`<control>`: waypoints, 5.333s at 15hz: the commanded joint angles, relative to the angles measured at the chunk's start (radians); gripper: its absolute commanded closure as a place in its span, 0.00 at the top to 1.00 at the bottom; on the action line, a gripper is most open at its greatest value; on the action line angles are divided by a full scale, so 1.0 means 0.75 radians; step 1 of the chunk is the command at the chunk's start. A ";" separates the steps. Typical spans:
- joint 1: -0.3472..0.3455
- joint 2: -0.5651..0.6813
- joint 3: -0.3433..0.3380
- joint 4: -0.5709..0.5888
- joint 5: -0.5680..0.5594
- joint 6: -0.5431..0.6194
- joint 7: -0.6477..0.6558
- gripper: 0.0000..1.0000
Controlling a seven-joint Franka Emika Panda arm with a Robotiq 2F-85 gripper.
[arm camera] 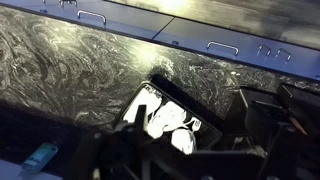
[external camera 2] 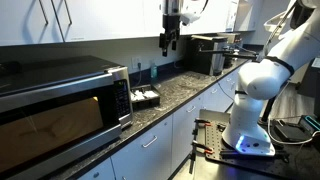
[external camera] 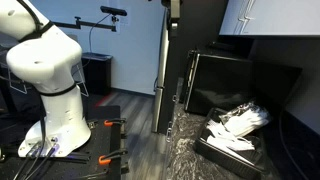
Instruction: Close the microwave door
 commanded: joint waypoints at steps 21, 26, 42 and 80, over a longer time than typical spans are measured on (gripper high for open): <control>0.142 0.381 0.095 0.063 -0.066 0.445 0.043 1.00; 0.165 0.432 0.160 0.087 -0.069 0.448 0.204 1.00; 0.342 0.687 0.278 0.201 -0.195 0.509 0.439 1.00; 0.540 1.075 0.186 0.522 -1.200 0.295 0.529 0.00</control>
